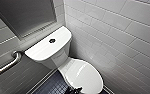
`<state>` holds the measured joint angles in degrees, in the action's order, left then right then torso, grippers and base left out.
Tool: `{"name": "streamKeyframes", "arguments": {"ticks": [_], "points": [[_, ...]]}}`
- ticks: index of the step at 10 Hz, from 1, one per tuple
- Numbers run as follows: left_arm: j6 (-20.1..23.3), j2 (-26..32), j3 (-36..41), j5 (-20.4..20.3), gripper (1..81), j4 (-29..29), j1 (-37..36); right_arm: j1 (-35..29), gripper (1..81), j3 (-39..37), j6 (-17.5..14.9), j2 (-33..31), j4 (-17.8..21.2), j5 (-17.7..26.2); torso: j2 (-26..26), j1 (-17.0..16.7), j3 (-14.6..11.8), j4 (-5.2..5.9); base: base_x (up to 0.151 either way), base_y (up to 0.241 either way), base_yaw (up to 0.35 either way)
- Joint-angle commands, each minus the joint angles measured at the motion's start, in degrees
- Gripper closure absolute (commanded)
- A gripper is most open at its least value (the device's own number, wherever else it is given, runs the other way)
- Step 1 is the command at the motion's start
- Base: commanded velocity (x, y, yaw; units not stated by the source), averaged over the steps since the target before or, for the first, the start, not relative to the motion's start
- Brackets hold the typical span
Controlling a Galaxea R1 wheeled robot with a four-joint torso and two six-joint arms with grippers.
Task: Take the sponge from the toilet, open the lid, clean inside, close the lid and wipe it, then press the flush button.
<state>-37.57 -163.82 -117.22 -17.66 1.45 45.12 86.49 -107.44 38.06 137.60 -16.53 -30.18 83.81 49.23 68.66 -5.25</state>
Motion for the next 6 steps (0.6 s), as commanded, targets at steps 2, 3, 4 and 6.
{"name": "streamKeyframes", "arguments": {"ticks": [2, 3, 4, 6], "points": [[-0.39, 1.47, 5.59, -2.02, 1.0, -1.98, -6.92, 1.1, 81.1, 1.1, 0.17, -2.47, -1.22, 2.67, 0.0, 0.0, 0.0, 0.0, 0.0, 0.0, 0.0], [-0.49, 2.7, 7.53, -2.2, 1.0, -1.98, -7.01, 0.93, 81.1, 1.36, 0.17, -2.47, -1.22, 2.67, 0.0, 0.0, 0.0, 0.0, 0.0, 0.0, 0.0], [-0.49, 2.96, 7.89, -2.29, 1.0, -1.98, -7.01, 0.84, 81.1, 1.54, 0.17, -2.39, -1.31, 2.67, 0.0, 0.0, 0.0, 0.0, 0.0, 0.0, 0.0], [-0.49, 2.53, 7.28, -2.29, 1.0, -1.89, -7.1, 1.19, 81.1, 1.45, 0.17, -2.47, -1.4, 2.67, 0.0, 0.0, 0.0, 0.0, 0.0, 0.0, 0.0]]}}
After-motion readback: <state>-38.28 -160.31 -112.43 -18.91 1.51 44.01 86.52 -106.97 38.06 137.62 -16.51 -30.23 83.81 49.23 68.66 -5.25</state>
